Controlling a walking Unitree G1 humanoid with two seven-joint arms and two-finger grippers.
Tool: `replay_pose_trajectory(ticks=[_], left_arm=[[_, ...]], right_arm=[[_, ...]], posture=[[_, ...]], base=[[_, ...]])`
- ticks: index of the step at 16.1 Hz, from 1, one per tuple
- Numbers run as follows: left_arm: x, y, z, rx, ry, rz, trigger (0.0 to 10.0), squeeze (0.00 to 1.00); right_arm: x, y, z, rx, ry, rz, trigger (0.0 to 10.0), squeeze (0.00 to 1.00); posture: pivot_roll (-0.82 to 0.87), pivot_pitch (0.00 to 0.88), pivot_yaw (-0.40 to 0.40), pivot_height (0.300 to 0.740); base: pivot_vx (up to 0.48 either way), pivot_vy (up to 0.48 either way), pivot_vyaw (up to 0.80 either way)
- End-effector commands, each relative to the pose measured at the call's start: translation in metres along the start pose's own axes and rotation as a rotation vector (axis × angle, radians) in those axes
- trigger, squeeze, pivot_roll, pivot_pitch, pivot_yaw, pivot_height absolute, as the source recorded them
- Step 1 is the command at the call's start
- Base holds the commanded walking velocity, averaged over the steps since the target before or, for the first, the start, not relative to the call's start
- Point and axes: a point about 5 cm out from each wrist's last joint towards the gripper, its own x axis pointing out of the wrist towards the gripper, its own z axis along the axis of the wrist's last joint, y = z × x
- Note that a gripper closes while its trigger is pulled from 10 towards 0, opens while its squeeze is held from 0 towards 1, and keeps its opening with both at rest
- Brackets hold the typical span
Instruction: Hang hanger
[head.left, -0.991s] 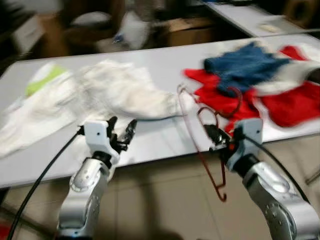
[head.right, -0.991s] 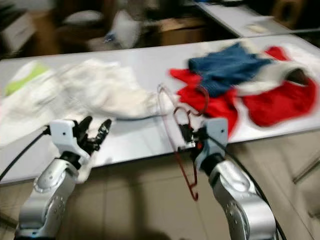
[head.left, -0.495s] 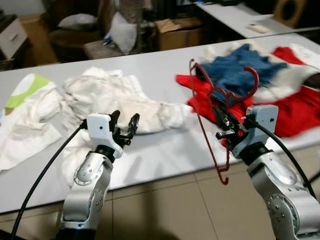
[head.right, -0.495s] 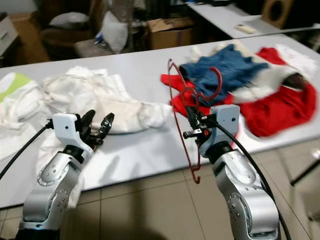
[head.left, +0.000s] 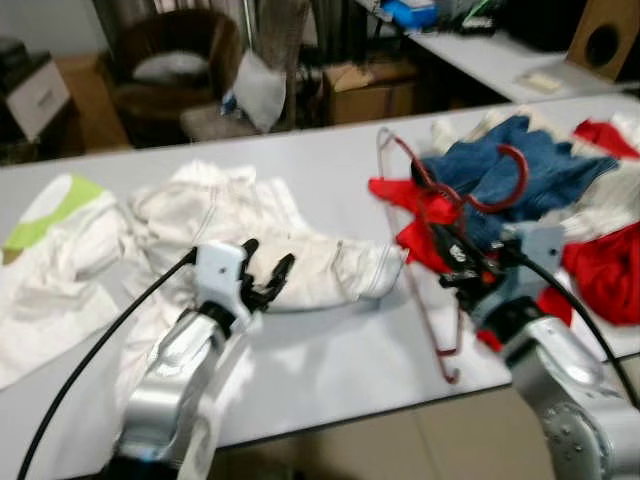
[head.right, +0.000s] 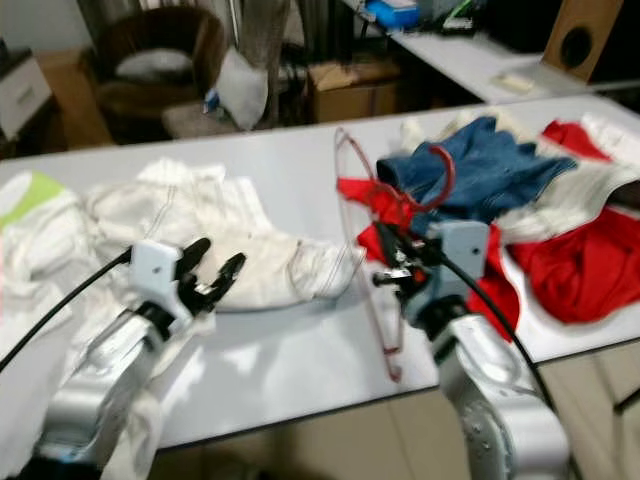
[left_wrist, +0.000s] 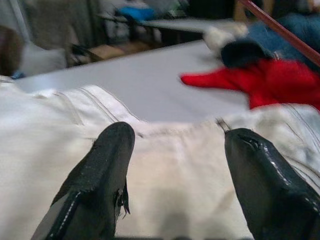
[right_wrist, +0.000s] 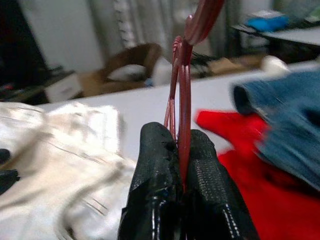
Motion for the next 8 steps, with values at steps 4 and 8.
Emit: replay_pose_trajectory(ticks=[4,8], left_arm=[[0.019,-0.005,-0.003,0.054,0.076,-0.084,10.0,0.00],[0.031,-0.001,-0.002,0.076,0.089,-0.073,10.0,0.00]], right_arm=[[-0.007,-0.010,0.000,-0.030,0.023,-0.061,10.0,0.00],[-0.009,-0.016,0.000,-0.045,0.030,-0.091,10.0,0.00]], posture=[[-0.18,0.000,0.118,0.740],[-0.18,0.000,0.122,0.740]], base=[[0.000,0.000,0.00],[0.000,0.000,0.00]])
